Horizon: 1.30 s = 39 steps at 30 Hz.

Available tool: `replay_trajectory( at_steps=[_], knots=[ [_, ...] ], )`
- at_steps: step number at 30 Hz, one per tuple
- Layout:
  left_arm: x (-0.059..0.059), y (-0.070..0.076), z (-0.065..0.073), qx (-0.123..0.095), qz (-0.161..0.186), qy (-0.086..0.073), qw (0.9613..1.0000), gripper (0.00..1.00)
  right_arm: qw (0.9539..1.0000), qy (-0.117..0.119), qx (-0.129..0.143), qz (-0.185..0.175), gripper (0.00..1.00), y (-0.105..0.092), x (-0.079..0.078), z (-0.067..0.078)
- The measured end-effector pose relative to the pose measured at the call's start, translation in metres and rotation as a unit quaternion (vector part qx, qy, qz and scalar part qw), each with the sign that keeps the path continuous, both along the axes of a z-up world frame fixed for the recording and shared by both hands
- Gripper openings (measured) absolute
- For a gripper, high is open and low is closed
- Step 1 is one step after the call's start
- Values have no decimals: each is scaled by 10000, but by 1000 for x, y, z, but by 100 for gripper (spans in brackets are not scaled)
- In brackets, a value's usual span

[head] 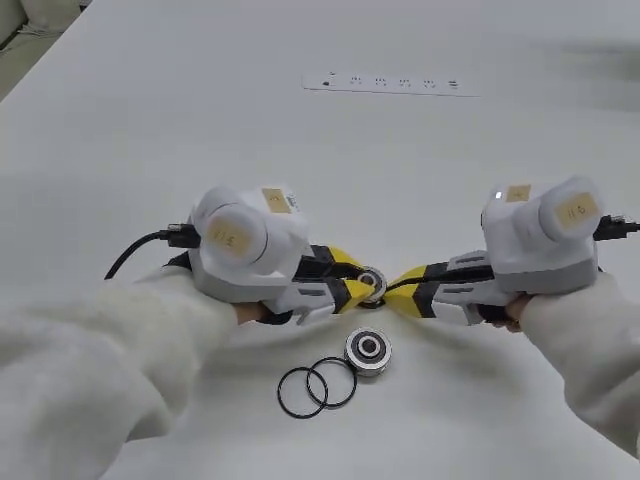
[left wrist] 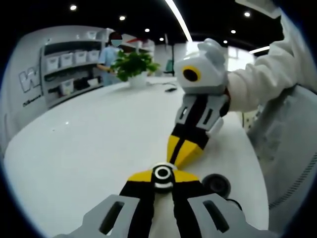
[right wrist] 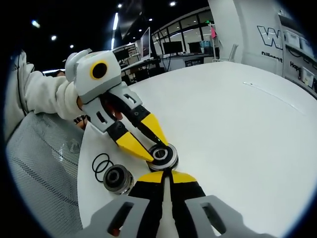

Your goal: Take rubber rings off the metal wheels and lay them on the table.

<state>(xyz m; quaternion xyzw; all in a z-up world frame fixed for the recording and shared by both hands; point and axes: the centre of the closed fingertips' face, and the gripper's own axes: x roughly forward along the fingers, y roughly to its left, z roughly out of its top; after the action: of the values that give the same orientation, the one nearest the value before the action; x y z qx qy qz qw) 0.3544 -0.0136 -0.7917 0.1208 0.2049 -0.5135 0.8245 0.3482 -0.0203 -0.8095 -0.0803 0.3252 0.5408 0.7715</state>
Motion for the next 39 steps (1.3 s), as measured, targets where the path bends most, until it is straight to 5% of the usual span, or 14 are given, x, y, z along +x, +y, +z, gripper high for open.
replay_trajectory(
  at_steps=[24,34,39],
  knots=[
    [0,1,0,-15,28,-25,10000,14,9987,275,-34,-437,0,-6,7,5],
    [0,0,0,-30,13,-18,10000,14,9880,1063,612,-943,0,-6,11,10],
    [0,0,0,-34,0,-19,10000,14,9851,1182,738,-1005,0,-4,11,12]
  ],
)
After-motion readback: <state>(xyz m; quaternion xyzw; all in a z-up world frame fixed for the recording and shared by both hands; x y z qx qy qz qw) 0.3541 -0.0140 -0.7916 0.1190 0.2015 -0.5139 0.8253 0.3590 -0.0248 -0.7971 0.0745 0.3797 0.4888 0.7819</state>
